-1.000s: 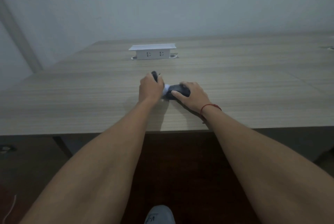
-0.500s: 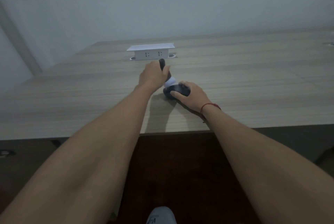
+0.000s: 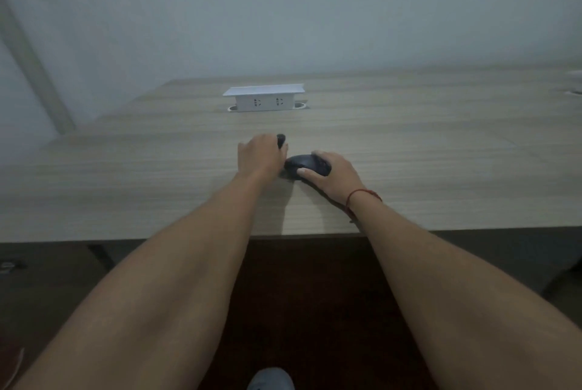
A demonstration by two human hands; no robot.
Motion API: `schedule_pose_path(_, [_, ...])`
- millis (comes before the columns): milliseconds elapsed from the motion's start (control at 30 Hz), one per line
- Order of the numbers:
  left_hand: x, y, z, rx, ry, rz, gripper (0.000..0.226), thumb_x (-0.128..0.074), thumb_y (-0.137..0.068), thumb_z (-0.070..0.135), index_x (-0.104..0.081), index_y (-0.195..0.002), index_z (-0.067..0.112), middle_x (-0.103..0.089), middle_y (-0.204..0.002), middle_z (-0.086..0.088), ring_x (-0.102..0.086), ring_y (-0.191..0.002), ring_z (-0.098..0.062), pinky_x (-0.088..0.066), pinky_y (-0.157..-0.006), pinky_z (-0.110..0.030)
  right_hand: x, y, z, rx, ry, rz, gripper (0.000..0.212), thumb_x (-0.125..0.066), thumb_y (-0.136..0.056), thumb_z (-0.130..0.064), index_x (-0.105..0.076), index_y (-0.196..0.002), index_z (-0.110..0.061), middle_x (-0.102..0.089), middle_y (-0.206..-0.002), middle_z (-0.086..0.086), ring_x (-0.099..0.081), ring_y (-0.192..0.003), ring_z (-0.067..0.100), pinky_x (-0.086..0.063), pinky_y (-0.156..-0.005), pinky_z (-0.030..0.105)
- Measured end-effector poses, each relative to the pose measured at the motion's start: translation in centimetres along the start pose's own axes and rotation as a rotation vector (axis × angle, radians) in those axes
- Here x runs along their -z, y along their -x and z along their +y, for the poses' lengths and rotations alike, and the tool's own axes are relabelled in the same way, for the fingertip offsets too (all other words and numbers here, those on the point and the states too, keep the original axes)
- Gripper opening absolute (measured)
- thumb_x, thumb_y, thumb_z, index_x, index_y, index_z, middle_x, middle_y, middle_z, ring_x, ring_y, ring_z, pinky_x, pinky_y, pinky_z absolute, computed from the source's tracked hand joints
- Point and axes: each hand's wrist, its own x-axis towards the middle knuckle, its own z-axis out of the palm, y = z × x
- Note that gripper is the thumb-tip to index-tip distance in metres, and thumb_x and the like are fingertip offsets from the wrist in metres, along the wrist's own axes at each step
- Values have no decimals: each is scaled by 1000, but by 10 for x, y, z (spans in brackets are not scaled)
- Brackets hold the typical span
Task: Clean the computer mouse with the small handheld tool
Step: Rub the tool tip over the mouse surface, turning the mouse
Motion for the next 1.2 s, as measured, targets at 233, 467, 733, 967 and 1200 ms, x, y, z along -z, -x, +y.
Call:
schedule_pose_path(233, [-6, 8, 7, -33, 332, 69, 43, -52, -93, 43, -63, -93, 0, -67, -91, -19, -63, -84, -35, -53, -74, -42, 3, 2, -4, 7, -6, -8, 56, -65, -86, -45, -53, -133, -17, -59, -131, 6, -54, -118, 24, -45, -99, 39])
schedule_pose_path(467, [6, -2, 11, -13, 374, 81, 45, -55, -92, 42, -64, -88, -1, -68, -90, -22, -64, -88, -38, -49, -72, -37, 2, 1, -4, -1, 19, -22, 54, -62, -87, -47, -53, -133, -20, -58, -129, 6, -54, -117, 25, -45, -101, 42])
schedule_pose_path(733, [-3, 16, -1, 222, 260, 150, 43, -46, -97, 43, -62, -101, 3, -67, -103, -16, -63, -98, -33, -46, -92, -41, 6, 3, -3, 10, -5, 2, 62, -65, -88, -43, -48, -141, -16, -54, -138, 8, -49, -126, 25, -39, -108, 38])
schedule_pose_path(967, [-11, 12, -8, 401, 359, 43, 50, -50, -92, 51, -60, -109, 5, -65, -113, -15, -61, -108, -34, -42, -101, -46, 12, 5, -1, 38, -68, -43, 58, -67, -88, -37, -50, -139, -15, -57, -136, 7, -51, -125, 23, -39, -105, 33])
schedule_pose_path(1200, [-16, 14, -13, 361, 303, 57, 51, -49, -92, 52, -60, -109, 5, -65, -113, -14, -60, -107, -33, -41, -102, -45, 7, 6, -6, 39, 10, 41, 43, -48, -98, -38, -58, -131, -14, -63, -128, 11, -55, -120, 27, -44, -102, 41])
